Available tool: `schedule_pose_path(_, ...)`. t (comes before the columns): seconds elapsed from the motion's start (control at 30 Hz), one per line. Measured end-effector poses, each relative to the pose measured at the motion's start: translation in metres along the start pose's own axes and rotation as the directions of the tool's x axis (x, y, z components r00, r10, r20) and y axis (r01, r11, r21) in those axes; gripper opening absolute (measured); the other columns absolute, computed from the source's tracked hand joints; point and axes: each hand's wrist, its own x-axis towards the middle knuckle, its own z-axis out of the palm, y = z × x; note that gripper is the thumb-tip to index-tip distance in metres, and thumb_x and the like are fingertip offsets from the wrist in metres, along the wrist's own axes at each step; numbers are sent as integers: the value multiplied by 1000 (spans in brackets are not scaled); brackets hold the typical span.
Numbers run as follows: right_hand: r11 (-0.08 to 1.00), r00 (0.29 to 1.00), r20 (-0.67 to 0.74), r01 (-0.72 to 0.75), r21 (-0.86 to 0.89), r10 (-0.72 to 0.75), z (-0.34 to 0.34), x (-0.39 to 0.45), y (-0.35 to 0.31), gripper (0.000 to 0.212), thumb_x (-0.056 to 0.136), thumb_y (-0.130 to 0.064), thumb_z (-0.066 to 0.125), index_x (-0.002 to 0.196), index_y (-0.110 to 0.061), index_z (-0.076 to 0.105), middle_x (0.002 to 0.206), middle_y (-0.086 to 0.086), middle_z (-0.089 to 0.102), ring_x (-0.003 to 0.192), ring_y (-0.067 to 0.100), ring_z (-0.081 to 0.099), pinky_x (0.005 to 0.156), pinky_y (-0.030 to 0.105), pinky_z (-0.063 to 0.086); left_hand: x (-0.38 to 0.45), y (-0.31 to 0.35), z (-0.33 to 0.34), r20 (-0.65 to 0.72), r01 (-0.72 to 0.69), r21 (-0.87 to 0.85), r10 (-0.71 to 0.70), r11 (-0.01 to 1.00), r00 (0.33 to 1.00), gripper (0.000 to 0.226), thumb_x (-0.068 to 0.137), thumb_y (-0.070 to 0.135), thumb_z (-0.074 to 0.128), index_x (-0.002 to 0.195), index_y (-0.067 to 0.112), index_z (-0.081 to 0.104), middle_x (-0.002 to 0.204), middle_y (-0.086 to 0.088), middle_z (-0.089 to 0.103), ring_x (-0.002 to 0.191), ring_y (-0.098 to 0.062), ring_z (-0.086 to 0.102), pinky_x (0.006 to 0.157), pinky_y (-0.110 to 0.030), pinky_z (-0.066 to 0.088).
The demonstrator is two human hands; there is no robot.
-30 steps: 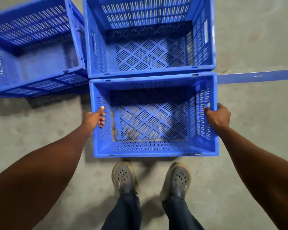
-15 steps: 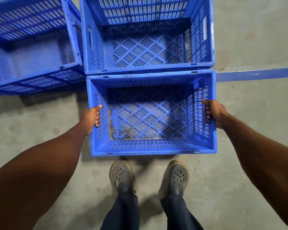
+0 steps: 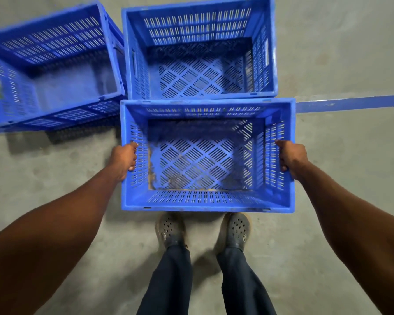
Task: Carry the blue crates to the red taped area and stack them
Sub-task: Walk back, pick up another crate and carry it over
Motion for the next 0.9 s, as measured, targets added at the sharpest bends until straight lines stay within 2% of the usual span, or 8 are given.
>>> schedule_pose_path(0.2, 998, 1000, 28, -6, 58, 5, -71, -120, -44, 33, 84, -26, 65, 61, -17, 43, 48, 2, 32, 33, 14, 25, 41, 21, 23, -123, 54, -65, 1, -33, -28, 33, 999, 999, 31, 86, 24, 57, 60, 21, 40, 38, 7, 29, 31, -12, 20, 41, -15, 17)
schedule_pose_path(0.47, 992, 998, 65, 17, 122, -25, -184, -300, -121, 36, 84, -27, 63, 61, -20, 38, 47, -1, 28, 32, 13, 21, 41, 19, 20, -310, 137, -164, 11, -69, -66, 70, 995, 998, 33, 87, 27, 56, 59, 23, 39, 37, 9, 28, 28, -10, 18, 38, -12, 15)
schedule_pose_path(0.7, 988, 992, 77, 91, 125, -101, -260, -417, -155, 39, 84, -31, 64, 59, -22, 36, 42, -3, 28, 32, 14, 22, 41, 22, 21, -439, 155, -232, 52, -128, -131, 136, 983, 989, 35, 89, 29, 57, 61, 22, 37, 43, 5, 27, 29, -11, 19, 40, -13, 16)
schedule_pose_path(0.9, 985, 986, 118, 97, 140, -114, -306, -501, -166, 36, 82, -34, 63, 63, -25, 35, 44, -5, 26, 37, 14, 20, 42, 22, 20, -521, 168, -278, 74, -151, -140, 163, 979, 984, 37, 95, 31, 52, 62, 23, 36, 38, 8, 26, 27, -9, 17, 37, -11, 17)
